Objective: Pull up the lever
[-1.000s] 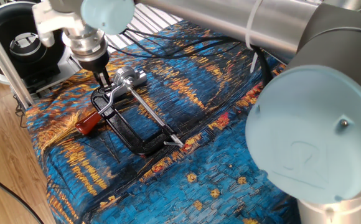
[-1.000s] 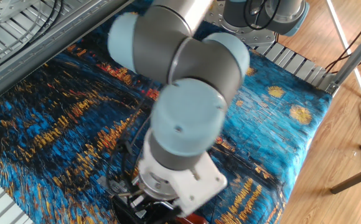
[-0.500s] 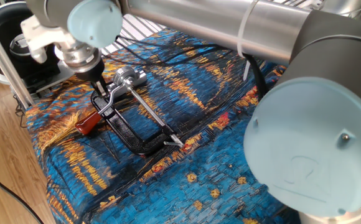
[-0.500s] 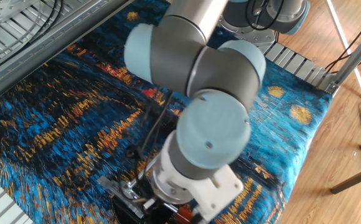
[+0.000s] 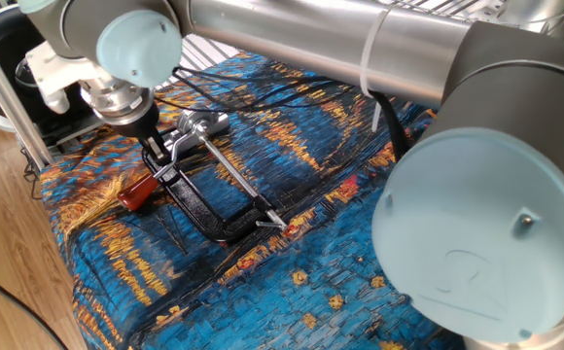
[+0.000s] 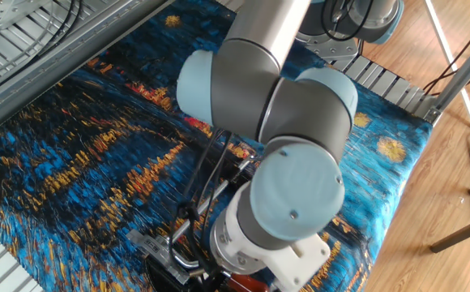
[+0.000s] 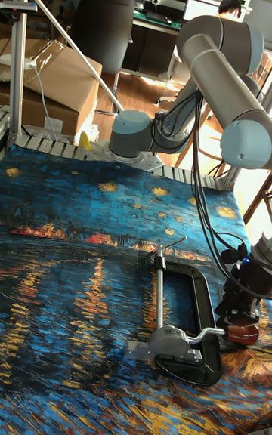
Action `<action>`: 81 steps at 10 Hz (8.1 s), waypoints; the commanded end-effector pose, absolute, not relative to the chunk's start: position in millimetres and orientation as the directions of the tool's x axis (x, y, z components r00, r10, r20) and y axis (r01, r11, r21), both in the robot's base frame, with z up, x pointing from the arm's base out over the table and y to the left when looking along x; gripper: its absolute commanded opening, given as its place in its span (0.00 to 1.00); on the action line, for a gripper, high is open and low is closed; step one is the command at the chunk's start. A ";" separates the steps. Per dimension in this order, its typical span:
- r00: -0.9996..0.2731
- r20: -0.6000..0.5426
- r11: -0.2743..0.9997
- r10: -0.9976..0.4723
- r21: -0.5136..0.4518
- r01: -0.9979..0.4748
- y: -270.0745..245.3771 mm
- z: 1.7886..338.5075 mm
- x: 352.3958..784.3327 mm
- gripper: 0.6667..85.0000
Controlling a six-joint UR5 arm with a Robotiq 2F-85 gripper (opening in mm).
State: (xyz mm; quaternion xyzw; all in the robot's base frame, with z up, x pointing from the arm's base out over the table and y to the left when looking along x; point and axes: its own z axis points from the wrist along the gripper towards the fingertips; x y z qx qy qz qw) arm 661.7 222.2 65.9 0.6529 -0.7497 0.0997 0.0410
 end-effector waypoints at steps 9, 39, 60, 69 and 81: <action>-0.098 0.210 0.080 -0.973 -0.095 -0.992 224.5 50.7 663.4 0.38; 0.025 0.175 -0.040 -0.984 -0.079 -0.996 230.7 31.6 661.2 0.36; 0.044 0.144 -0.047 -0.989 -0.017 -0.999 235.7 27.4 659.8 0.27; 0.024 0.150 -0.028 -0.988 -0.027 -0.999 235.9 29.3 661.0 0.24; -0.024 0.136 0.016 -0.990 -0.057 -0.998 255.0 35.0 666.5 0.10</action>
